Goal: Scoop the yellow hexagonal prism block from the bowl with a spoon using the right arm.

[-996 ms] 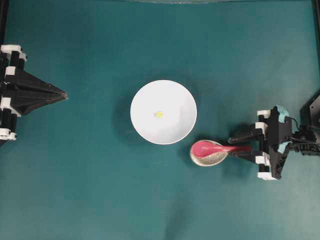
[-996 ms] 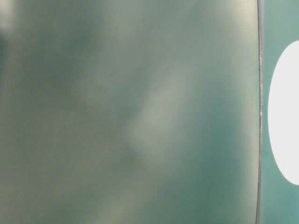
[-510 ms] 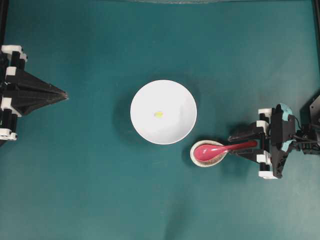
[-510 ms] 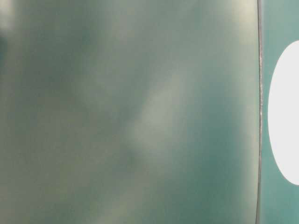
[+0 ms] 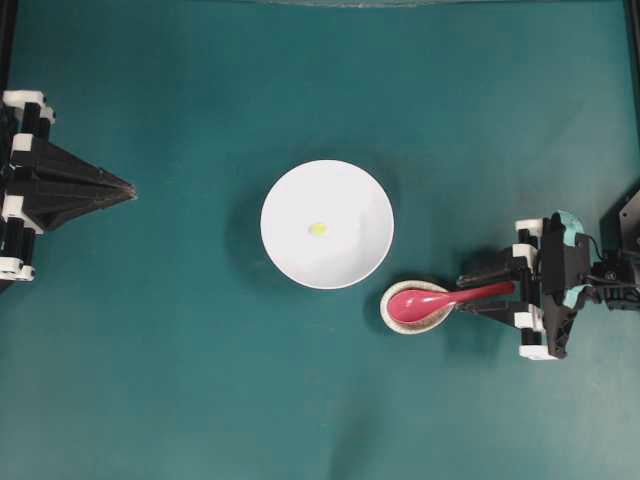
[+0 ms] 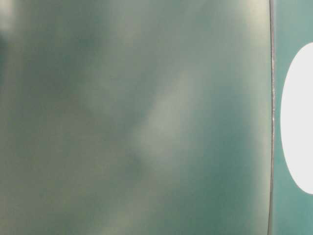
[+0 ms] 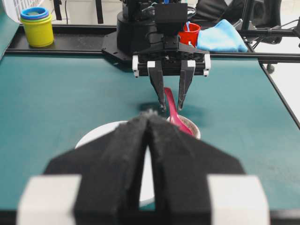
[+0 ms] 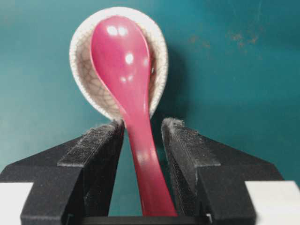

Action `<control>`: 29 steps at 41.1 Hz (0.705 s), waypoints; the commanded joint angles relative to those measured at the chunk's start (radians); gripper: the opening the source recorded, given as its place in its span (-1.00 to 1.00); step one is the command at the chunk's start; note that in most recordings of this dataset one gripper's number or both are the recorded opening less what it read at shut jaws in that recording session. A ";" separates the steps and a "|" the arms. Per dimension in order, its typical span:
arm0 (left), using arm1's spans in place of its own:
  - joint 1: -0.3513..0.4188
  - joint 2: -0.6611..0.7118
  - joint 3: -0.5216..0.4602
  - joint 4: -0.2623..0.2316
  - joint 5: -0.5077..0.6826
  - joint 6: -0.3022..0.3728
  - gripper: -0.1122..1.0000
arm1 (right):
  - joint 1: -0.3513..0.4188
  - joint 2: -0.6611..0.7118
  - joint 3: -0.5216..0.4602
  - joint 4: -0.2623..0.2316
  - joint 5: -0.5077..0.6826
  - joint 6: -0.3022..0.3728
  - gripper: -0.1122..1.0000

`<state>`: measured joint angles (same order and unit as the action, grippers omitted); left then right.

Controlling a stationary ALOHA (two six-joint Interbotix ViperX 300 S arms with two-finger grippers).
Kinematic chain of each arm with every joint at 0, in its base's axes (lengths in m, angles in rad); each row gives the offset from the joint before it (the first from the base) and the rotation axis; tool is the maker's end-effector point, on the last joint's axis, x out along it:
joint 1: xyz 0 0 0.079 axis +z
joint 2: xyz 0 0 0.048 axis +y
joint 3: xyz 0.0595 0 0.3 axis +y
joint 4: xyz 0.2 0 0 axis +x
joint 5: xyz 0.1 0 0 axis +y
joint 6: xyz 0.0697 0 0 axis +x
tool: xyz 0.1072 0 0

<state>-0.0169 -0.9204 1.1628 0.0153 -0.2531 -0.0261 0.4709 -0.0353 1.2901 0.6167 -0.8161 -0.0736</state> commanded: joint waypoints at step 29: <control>-0.003 0.006 -0.021 0.002 -0.009 -0.002 -0.75 | 0.005 -0.018 -0.021 -0.005 0.046 0.009 0.01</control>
<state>-0.0169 -0.9204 1.1628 0.0153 -0.2531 -0.0261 0.4725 -0.0353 1.2793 0.6151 -0.7670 -0.0660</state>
